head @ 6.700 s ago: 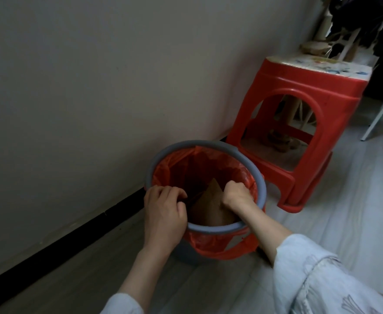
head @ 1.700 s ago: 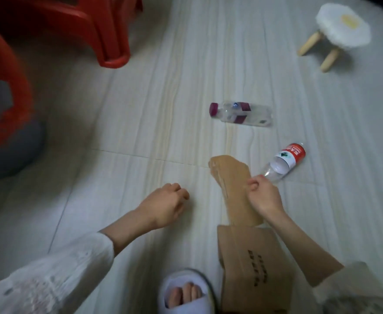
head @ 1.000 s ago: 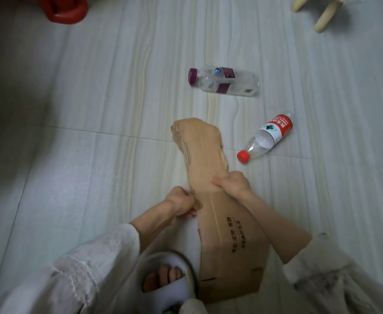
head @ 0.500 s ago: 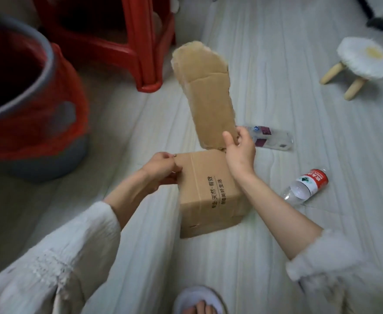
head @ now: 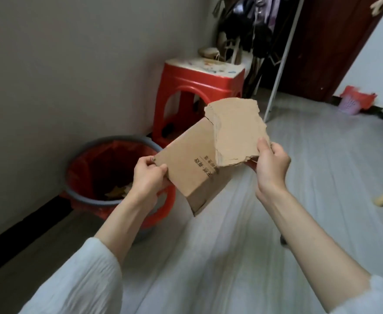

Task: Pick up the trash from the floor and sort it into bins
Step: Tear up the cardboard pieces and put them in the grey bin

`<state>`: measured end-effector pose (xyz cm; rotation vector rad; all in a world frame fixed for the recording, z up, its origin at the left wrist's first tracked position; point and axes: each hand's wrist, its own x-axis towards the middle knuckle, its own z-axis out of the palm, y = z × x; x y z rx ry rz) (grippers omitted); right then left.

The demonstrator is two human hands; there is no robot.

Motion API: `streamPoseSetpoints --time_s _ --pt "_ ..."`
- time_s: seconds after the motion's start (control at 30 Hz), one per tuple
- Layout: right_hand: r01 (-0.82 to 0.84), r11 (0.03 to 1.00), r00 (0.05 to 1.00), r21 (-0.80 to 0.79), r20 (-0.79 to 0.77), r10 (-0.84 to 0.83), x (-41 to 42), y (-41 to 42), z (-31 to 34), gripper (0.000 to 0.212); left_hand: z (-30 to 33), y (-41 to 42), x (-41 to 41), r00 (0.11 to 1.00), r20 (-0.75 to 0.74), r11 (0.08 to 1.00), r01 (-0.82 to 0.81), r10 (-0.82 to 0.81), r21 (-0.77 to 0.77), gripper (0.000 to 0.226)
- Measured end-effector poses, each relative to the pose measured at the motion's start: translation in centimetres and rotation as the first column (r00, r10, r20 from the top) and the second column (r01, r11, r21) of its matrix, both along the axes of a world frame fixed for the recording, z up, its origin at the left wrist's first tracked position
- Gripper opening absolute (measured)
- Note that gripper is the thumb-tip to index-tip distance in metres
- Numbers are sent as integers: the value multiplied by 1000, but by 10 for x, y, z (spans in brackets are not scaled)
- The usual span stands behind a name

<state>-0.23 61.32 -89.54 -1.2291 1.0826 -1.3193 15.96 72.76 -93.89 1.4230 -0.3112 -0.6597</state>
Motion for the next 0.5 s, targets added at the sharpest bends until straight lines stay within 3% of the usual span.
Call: streamPoseSetpoints --time_s 0.17,0.3,0.37,0.5 --pt "-138 984 980 112 158 119 26 11 23 15 32 12 28 946 -324 915 -128 -3 -381 28" --pt "-338 926 932 166 193 306 58 24 33 19 35 20 45 899 -437 861 -209 -17 -464 30" --pt "-436 890 892 134 195 408 78 31 38 17 37 26 47 931 -359 885 -111 -67 -453 35" --pt "-458 884 887 93 113 447 98 37 32 17 46 46 46 988 -2 958 147 -152 -244 36"
